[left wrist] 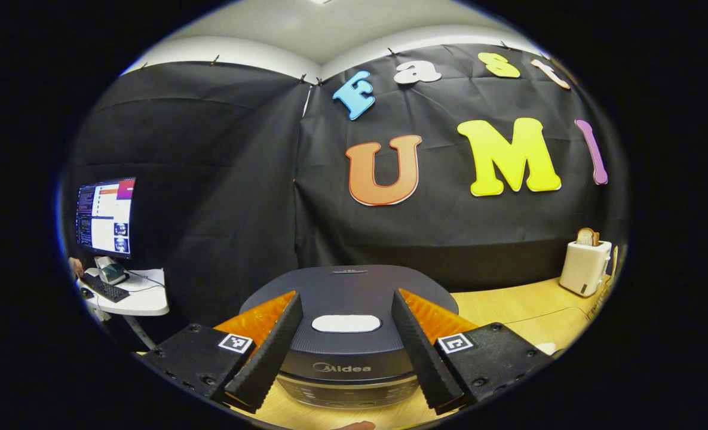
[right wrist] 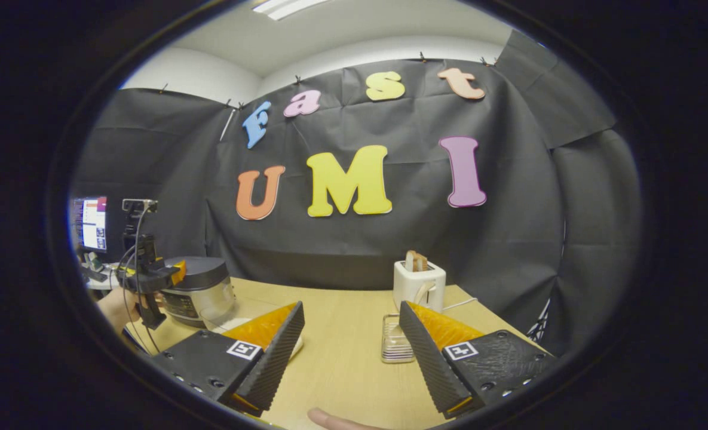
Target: Close the left gripper, press the button to open the rice cooker; take a wooden spoon from the chopstick holder with the right hand, scoop a spoonful of rice and pour it into the rice cooker, then put the wooden spoon back into the chopstick holder.
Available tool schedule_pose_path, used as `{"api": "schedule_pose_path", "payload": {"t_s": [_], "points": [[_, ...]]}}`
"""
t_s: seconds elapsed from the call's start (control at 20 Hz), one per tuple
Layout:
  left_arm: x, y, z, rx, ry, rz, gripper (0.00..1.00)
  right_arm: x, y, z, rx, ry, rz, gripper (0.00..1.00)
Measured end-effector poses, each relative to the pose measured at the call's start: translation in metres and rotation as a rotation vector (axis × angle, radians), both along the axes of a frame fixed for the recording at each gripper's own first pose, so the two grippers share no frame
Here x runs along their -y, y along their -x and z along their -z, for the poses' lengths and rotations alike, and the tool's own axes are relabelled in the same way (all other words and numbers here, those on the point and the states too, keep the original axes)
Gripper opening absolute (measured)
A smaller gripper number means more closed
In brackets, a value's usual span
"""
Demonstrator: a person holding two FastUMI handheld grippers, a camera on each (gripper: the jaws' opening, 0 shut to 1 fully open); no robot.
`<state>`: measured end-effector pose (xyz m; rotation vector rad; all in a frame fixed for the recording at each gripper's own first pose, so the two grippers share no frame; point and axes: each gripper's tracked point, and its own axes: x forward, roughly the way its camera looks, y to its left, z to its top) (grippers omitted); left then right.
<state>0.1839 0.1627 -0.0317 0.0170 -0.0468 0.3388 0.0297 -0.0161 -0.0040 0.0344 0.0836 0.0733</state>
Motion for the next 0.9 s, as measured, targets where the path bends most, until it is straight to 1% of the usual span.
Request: {"api": "schedule_pose_path", "payload": {"t_s": [0.1, 0.25, 0.4, 0.5, 0.55, 0.7, 0.75, 0.9], "points": [[0.000, 0.000, 0.001, -0.021, 0.002, 0.004, 0.96, 0.001, 0.001, -0.002, 0.005, 0.002, 0.005, 0.95], [-0.001, 0.001, 0.003, -0.094, 0.004, 0.024, 0.96, 0.003, 0.002, -0.004, 0.007, -0.002, 0.012, 0.95], [0.000, 0.012, -0.003, -0.142, 0.002, 0.028, 0.98, 0.007, 0.007, -0.011, 0.018, -0.002, 0.029, 0.95], [0.003, 0.026, -0.010, -0.153, -0.007, 0.023, 0.99, 0.005, 0.013, -0.016, 0.028, 0.001, 0.034, 0.95], [0.010, 0.033, -0.012, -0.153, 0.004, 0.039, 0.99, 0.004, 0.016, -0.018, 0.030, 0.006, 0.035, 0.95], [0.044, 0.058, -0.014, -0.157, 0.069, 0.132, 0.98, -0.002, 0.019, -0.021, 0.034, 0.028, 0.051, 0.95], [0.051, 0.070, -0.015, -0.160, 0.063, 0.144, 0.99, -0.002, 0.024, -0.023, 0.037, 0.029, 0.059, 0.95], [0.074, 0.100, -0.019, -0.148, -0.010, 0.168, 0.99, -0.003, 0.024, -0.025, 0.048, 0.041, 0.097, 0.95]]}}
